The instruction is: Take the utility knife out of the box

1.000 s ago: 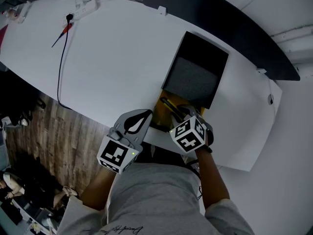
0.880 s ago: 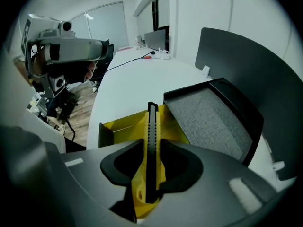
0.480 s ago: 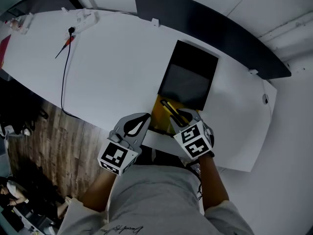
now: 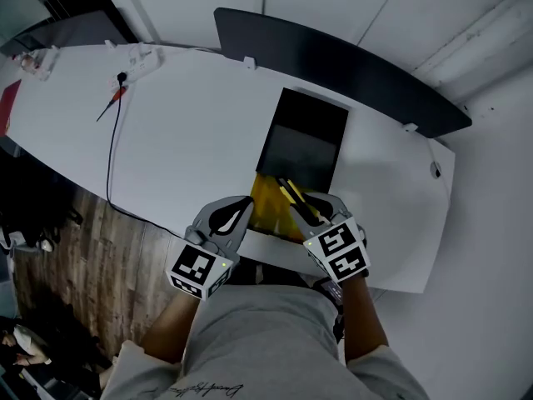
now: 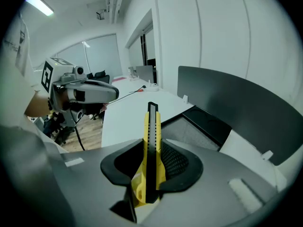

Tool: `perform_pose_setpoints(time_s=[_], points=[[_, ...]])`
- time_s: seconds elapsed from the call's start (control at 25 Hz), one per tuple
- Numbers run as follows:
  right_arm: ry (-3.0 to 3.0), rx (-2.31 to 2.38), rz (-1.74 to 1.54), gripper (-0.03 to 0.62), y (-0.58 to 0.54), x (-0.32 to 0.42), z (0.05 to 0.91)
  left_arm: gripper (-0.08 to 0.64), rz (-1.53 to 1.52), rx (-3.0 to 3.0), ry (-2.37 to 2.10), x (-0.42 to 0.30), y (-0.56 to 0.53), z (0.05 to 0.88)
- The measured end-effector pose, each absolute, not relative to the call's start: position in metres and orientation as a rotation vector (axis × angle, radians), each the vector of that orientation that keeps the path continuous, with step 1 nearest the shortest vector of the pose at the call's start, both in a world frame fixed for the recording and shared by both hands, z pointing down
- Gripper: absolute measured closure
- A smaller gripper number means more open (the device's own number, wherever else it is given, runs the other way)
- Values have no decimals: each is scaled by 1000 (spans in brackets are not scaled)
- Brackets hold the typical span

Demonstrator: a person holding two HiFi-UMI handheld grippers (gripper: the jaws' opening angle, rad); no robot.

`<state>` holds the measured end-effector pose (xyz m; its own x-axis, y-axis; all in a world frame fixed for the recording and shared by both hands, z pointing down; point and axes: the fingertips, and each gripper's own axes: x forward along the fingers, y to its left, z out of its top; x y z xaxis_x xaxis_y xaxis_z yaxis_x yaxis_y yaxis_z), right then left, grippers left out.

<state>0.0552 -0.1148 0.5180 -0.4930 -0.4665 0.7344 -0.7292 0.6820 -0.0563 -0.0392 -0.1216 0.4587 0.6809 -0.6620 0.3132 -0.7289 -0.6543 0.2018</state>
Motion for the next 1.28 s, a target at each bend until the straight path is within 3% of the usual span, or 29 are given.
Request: perform_pose_setpoints(time_s=[1.28], points=[[-2450,1167,521,461,-82,69,447,558,297,2618,-1169,-29,-97,419]])
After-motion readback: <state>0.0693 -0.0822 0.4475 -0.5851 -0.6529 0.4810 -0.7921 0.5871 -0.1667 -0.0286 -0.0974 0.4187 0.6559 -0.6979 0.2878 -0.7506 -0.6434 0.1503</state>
